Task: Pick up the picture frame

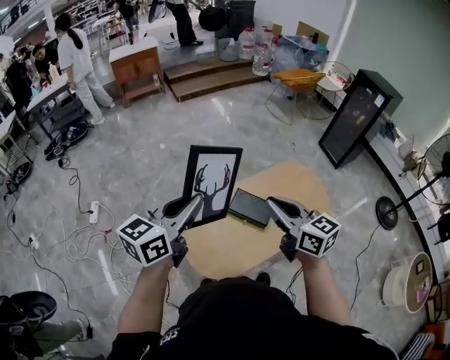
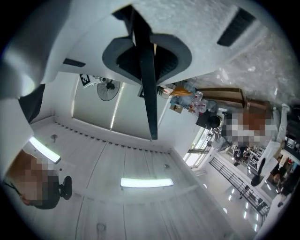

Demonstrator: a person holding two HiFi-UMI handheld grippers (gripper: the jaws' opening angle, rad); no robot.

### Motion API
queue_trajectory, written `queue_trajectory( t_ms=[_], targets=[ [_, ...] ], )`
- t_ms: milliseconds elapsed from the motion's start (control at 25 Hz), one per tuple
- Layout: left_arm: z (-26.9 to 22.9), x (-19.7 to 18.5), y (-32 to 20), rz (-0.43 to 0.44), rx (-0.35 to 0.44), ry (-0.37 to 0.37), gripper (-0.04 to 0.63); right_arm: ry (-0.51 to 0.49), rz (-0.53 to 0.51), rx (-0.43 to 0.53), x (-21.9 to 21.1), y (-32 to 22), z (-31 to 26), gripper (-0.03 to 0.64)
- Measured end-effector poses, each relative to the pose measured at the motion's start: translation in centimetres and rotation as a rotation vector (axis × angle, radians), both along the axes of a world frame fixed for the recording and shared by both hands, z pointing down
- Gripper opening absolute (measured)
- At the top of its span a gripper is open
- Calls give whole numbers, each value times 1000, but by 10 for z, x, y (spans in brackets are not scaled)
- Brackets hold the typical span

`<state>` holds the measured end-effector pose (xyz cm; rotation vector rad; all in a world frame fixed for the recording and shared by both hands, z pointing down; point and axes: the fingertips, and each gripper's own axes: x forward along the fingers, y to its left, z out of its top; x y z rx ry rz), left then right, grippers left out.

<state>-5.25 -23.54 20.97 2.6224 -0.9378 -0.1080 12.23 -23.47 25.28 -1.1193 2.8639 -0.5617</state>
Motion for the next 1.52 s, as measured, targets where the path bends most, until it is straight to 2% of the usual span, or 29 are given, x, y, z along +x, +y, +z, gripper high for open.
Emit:
queue_trajectory(
  t_ms=[280, 520, 640, 720, 880, 1120, 1520],
  targets=[
    [-10, 13, -2, -179, 58, -43, 37, 89, -19, 86, 65, 2, -9, 5],
    [-12, 15, -2, -270, 61, -87, 37, 120, -52, 155, 82, -3, -30, 5],
    [-13, 19, -4, -299, 44, -80, 37, 106, -57, 166, 88, -10, -39, 5],
    [-7, 25, -1, -310, 29, -77, 37, 91, -41, 159, 97, -17, -35, 5],
    [18, 37, 4, -319, 8, -118, 37, 86, -9, 162, 112, -21, -21, 3],
    [15, 21, -5, -317, 38, -137, 37, 117, 2, 184, 96, -22, -18, 3],
    [4, 5, -11, -291, 70, -126, 37, 151, 16, 187, 77, -17, -19, 3]
  ],
)
